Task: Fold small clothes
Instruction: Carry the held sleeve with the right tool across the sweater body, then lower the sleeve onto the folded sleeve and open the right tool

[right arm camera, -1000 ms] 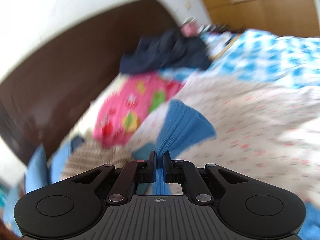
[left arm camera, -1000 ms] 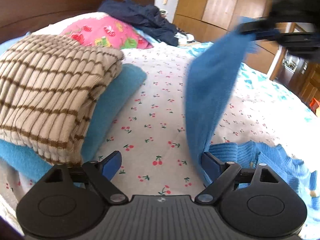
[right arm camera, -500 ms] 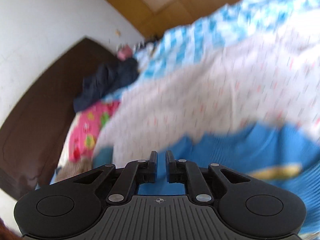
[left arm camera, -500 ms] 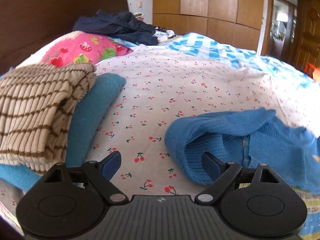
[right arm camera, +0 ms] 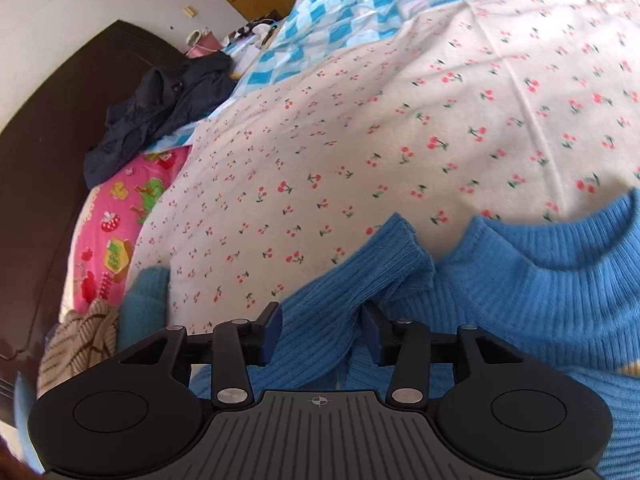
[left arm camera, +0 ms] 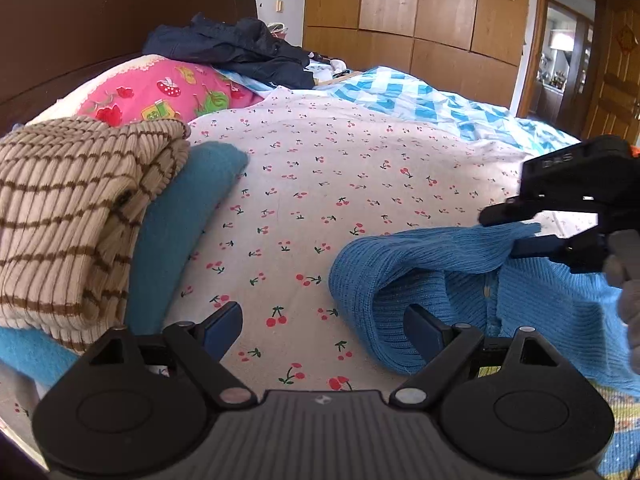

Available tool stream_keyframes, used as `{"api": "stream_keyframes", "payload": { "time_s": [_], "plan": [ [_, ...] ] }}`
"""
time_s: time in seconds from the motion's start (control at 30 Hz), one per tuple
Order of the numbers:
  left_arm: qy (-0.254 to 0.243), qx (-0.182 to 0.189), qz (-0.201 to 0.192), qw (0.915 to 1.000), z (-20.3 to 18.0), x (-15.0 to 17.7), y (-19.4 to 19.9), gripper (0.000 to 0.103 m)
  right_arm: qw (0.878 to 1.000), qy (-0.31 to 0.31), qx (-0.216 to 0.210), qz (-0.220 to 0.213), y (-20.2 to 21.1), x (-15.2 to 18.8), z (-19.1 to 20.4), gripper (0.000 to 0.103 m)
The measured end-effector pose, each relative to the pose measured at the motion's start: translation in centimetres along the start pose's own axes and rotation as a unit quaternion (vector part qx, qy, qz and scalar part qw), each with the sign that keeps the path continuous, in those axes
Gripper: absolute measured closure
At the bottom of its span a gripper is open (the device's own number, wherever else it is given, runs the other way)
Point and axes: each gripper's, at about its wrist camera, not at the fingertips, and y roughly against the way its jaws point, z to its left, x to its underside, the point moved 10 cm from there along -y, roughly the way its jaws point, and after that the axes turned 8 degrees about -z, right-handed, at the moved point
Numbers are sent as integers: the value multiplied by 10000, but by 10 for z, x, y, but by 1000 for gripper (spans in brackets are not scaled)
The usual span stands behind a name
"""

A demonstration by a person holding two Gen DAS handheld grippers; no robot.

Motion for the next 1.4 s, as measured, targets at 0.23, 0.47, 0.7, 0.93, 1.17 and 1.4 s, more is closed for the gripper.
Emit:
{"api": "stream_keyframes", "payload": {
  "time_s": [0.23, 0.47, 0.7, 0.93, 1.17, 1.4],
  "plan": [
    [54, 32, -22, 10000, 2, -1, 2, 11, 9928, 1023, 625, -35, -16, 6, 11, 84],
    [8, 12, -13, 10000, 0, 0, 1, 11, 9811, 1725, 834, -273, -6, 4, 19, 101],
    [22, 28, -93, 10000, 1, -2, 3, 11, 9879, 1313, 455, -695, 31, -21, 18, 101],
    [-15, 92, -136, 9999, -2, -4, 4, 11, 9858, 617, 224, -1547, 118, -71, -13, 101],
    [-395, 153, -110, 9990, -17, -1, 4, 10, 9703, -98, 495, -2368, 214, -67, -99, 101],
    [-1077, 212, 8, 9940, -43, 7, 7, 10, 9750, -1021, 1065, -1660, 181, -3, -198, 101]
  ]
}}
